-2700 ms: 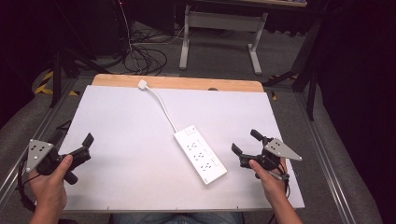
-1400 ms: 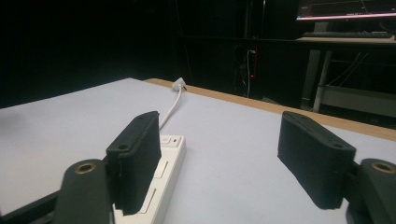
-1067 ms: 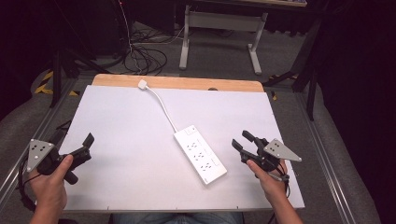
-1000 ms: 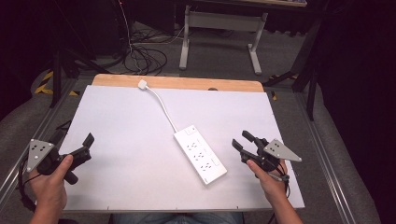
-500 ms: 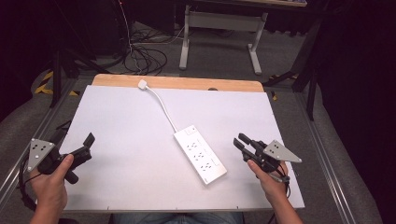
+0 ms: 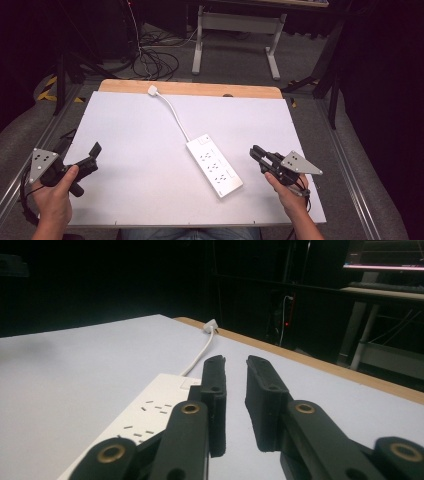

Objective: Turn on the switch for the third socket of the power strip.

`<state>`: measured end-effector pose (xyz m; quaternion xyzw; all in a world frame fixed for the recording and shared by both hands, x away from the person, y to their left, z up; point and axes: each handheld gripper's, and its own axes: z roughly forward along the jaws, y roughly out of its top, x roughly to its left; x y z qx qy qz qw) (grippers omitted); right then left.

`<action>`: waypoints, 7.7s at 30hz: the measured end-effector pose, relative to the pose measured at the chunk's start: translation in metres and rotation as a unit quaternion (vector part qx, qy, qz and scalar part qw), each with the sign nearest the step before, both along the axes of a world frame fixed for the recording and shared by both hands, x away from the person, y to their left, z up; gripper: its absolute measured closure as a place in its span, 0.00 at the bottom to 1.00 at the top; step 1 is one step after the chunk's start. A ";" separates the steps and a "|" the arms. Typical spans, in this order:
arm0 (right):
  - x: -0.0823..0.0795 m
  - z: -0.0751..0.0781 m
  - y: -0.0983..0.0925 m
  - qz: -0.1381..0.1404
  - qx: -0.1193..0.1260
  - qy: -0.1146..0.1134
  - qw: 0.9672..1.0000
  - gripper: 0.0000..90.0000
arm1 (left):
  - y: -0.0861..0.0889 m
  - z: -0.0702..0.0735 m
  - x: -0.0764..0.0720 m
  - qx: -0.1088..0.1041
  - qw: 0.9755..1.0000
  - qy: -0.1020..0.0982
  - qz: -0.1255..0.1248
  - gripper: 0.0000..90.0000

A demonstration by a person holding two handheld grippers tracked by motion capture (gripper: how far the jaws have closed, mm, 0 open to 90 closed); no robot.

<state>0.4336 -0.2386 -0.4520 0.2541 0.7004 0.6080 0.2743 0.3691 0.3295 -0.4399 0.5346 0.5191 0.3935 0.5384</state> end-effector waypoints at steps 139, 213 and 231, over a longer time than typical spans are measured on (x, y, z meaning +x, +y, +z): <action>0.013 -0.021 0.056 0.091 -0.189 0.143 0.967 1.00 | 0.000 -0.001 0.000 0.009 1.000 0.006 -0.004 0.02; 0.018 -0.027 0.067 0.067 -0.214 0.136 0.965 1.00 | 0.005 -0.002 -0.005 0.005 1.000 0.006 0.004 0.03; 0.016 -0.025 0.069 0.069 -0.224 0.121 0.965 1.00 | 0.004 -0.002 -0.004 0.003 1.000 0.007 0.004 0.03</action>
